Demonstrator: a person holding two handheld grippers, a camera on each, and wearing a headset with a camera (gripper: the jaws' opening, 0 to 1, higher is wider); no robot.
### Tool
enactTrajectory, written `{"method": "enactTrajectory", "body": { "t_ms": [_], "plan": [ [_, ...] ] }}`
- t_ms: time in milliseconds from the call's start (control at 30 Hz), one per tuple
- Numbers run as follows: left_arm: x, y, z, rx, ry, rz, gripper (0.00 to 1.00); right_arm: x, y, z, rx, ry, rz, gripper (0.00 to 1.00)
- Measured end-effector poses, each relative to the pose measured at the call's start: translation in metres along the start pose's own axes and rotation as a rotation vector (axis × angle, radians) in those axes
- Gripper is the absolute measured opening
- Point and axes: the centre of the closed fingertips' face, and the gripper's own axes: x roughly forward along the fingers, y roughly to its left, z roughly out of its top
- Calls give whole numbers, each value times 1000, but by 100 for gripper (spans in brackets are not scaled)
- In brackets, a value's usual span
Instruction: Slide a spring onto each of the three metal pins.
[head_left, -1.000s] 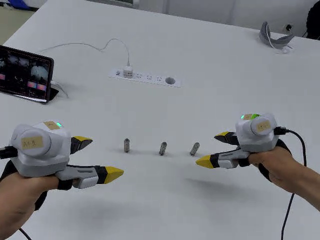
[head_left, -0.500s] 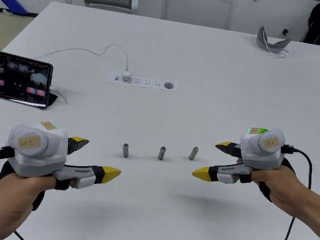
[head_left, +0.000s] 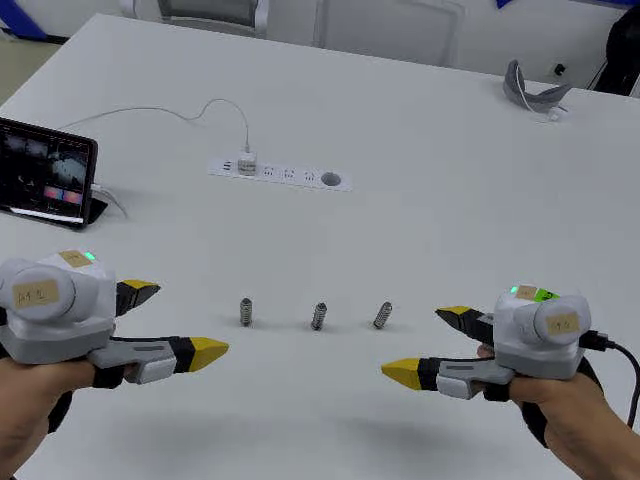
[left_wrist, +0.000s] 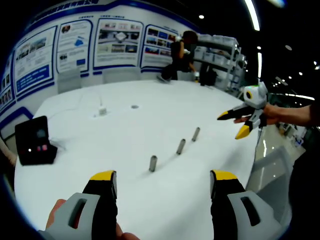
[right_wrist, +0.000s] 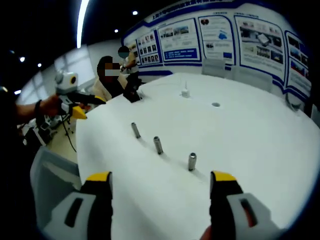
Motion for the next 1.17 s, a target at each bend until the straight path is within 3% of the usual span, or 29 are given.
{"method": "enactTrajectory", "body": {
  "t_ms": [433,800,1167],
  "plan": [
    [4,-5,-4,7,15,-13,79,-8,13,-2,105,-63,-24,82],
    [9,-13,-16,11,48,-50,76,-5,18,-10,105,-40,-26,84],
    [3,-12,-13,7,36,-50,77,-4,19,-13,96,-29,-19,85]
  ]
}}
